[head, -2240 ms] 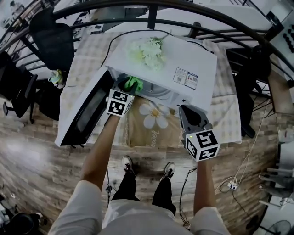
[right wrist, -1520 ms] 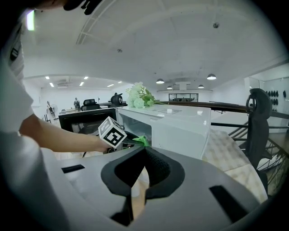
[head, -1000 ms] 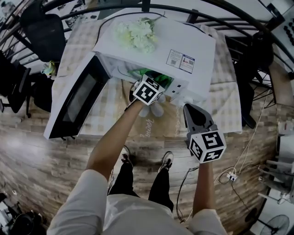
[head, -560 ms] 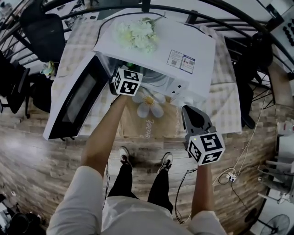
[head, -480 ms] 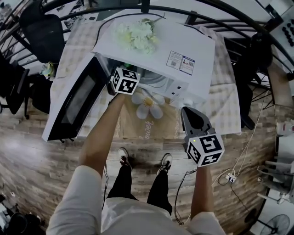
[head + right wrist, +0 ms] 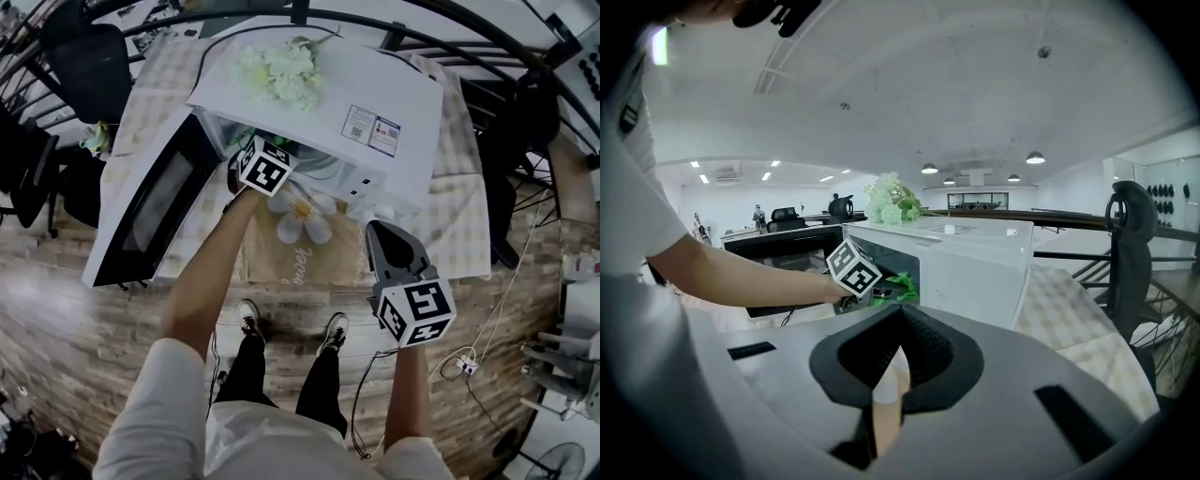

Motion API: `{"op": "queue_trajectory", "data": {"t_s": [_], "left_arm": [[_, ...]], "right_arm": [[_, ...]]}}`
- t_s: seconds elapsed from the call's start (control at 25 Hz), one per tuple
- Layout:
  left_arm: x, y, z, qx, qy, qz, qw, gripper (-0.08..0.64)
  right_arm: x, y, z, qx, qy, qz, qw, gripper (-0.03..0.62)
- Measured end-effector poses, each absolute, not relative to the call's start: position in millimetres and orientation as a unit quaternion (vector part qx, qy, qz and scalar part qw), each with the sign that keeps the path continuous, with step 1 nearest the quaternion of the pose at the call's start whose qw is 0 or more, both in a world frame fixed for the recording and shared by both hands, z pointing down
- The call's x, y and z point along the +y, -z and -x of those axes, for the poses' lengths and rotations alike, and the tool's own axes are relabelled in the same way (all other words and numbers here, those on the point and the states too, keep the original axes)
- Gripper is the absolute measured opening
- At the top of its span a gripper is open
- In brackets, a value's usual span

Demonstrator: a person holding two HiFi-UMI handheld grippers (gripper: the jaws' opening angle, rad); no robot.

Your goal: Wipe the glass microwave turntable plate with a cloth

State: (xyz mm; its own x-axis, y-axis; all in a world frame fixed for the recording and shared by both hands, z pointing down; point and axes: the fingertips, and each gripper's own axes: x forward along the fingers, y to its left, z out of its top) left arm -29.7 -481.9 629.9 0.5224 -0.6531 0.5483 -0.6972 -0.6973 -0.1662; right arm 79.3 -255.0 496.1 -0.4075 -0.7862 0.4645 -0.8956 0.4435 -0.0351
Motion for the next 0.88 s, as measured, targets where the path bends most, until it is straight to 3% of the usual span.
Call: {"op": "queue_trajectory", "data": {"t_s": [0.52,0.68,0.88], "left_arm": [[-423.4,-621.6,-58.1,-0.246,-0.277,-0.923,0.104,0.130],[-427.6,-600.6,-54.1,-0.242,-0.237,-0.940,0.035,0.130],[-489.1,-586.8,20.8,-0.413,-0.235,-0.879,-0.036,0.130]], "right_arm": [[-257.3,-492.8,-72.3,-0.828,-0.141,-0.506,0.197,0.012],[-257.7,-488.8,-66.0,-0.831,-0.144,-0.503,0.189,0.012],[-255.3,-489.9,-69.2,-0.829,-0.144,-0.506,0.189,0.012]]}}
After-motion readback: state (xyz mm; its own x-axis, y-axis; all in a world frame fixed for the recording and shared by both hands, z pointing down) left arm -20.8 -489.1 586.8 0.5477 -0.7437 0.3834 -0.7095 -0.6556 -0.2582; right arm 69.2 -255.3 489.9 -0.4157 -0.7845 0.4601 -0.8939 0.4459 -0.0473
